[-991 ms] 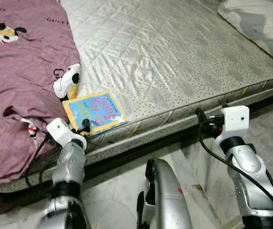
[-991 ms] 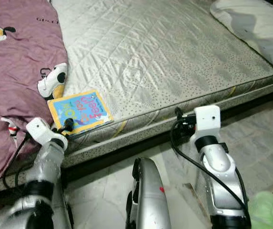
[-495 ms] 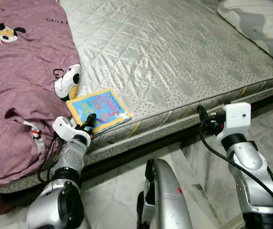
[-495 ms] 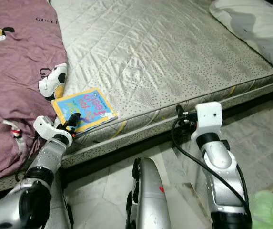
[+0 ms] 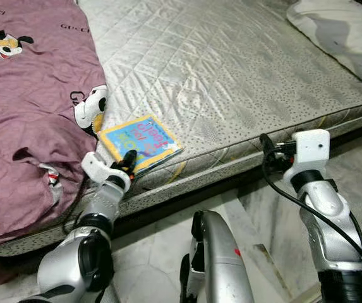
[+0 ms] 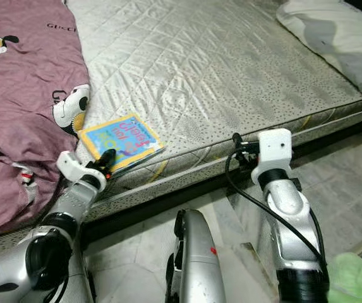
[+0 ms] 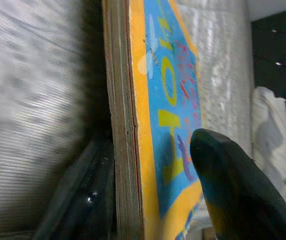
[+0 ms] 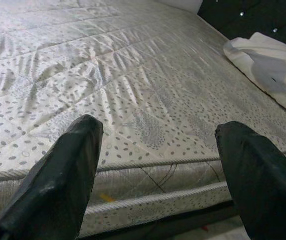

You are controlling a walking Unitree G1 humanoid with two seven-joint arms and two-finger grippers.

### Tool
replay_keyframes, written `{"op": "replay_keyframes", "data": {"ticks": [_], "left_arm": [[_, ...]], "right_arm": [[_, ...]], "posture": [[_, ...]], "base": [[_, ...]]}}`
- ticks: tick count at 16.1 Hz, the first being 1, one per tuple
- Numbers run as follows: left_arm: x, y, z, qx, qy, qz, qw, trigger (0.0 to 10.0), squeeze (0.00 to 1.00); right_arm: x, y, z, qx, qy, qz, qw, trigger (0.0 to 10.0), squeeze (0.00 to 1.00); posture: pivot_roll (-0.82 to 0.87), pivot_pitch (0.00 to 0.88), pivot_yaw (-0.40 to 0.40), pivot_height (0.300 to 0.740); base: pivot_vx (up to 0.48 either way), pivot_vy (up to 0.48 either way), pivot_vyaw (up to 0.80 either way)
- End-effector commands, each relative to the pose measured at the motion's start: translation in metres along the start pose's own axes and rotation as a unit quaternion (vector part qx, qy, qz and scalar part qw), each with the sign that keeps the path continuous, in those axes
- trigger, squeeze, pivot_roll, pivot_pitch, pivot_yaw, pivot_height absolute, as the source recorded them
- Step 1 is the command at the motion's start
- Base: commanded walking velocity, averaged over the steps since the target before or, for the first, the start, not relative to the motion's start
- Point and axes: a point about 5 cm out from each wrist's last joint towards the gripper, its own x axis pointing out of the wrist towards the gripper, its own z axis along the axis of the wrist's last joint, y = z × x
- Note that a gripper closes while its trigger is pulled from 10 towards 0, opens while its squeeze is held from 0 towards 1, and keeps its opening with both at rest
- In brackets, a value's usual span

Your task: Clean up the room

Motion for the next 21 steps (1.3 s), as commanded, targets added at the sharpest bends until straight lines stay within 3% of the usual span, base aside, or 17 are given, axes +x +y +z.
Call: {"op": "replay_keyframes", "data": {"ticks": [1,6,9,14,21], "left_arm": [[0.002,-0.005,-0.004,-0.002,0.007,-0.008,1.000,0.0,0.00],[0.003,-0.003,0.000,0.001,0.006,0.005,1.000,0.0,0.00],[0.006,-0.012,-0.001,0.002,0.006,-0.008,1.000,0.0,0.00],[0.007,-0.012,0.006,0.007,-0.005,-0.008,1.000,0.0,0.00],[0.013,-0.027,0.032,0.039,-0.043,-0.031,0.998,0.0,0.00]], "right_arm": [[0.002,-0.002,0.001,-0.005,-0.003,-0.001,1.000,10.0,0.00],[0.008,-0.003,0.002,-0.005,-0.012,-0.008,1.000,10.0,0.00],[0.012,-0.004,0.005,-0.006,-0.023,-0.013,1.000,10.0,0.00],[0.019,-0.003,0.007,-0.005,-0.031,-0.010,0.999,10.0,0.00],[0.047,0.009,0.019,0.005,-0.064,0.005,0.998,10.0,0.00]], "posture": [[-0.20,0.062,-0.165,0.539],[-0.20,0.045,-0.139,0.539],[-0.21,0.033,-0.131,0.539],[-0.19,0.005,-0.136,0.539],[-0.15,0.000,-0.121,0.539]], "base": [[0.000,0.000,0.00],[0.000,0.000,0.00],[0.000,0.000,0.00],[0.000,0.000,0.00],[0.000,0.000,0.00]]}}
